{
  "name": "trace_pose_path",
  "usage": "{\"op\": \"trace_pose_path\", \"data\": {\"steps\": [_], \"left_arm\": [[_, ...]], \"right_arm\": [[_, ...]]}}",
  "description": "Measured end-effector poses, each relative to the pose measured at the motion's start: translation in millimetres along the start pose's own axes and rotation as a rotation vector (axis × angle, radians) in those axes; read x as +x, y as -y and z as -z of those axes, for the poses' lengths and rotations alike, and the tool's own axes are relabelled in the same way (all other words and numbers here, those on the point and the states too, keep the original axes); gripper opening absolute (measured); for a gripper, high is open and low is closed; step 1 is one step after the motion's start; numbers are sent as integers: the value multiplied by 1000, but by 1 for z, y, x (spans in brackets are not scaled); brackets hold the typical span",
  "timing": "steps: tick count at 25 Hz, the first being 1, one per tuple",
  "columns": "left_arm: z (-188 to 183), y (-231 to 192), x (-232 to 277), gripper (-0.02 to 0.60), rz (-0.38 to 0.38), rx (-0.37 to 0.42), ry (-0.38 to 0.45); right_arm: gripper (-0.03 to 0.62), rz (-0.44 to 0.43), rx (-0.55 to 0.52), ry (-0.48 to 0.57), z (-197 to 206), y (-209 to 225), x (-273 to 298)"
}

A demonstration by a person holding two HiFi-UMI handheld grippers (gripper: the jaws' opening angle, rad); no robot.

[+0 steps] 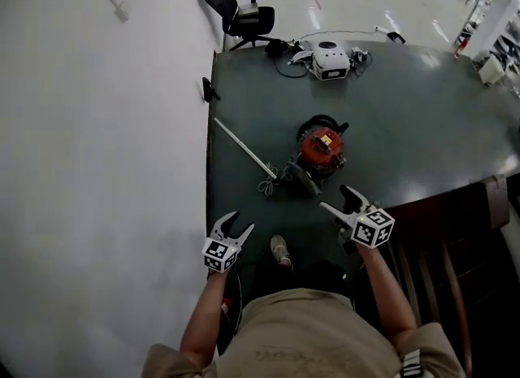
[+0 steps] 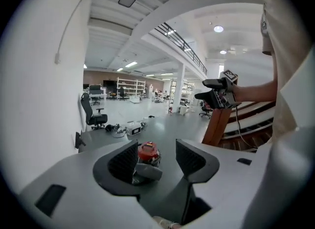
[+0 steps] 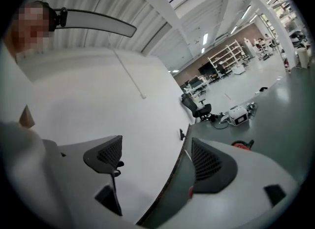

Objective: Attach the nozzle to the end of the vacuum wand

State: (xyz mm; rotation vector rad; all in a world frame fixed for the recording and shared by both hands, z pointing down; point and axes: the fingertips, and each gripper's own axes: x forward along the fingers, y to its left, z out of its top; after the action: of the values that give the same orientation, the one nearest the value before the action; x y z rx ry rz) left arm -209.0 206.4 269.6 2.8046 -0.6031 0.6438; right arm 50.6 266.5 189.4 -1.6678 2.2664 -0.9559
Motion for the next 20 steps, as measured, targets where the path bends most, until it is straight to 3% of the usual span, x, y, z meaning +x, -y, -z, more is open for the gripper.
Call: {"op": "trace_pose_path", "data": {"steps": [3, 8, 14, 20], "left_arm": [[-30, 54, -6, 236, 8, 32, 61], [-59, 148, -28, 236, 0, -13, 153], [-86, 221, -62, 236, 14, -106, 295], [-99, 256, -94, 235, 13, -131, 383]], "right_arm": [[439, -86, -71, 26, -16, -38, -24], [439, -153, -100, 85, -22, -70, -104], [439, -140, -147, 109, -5, -74, -190], [439, -94, -173, 82, 22, -66, -241]]}}
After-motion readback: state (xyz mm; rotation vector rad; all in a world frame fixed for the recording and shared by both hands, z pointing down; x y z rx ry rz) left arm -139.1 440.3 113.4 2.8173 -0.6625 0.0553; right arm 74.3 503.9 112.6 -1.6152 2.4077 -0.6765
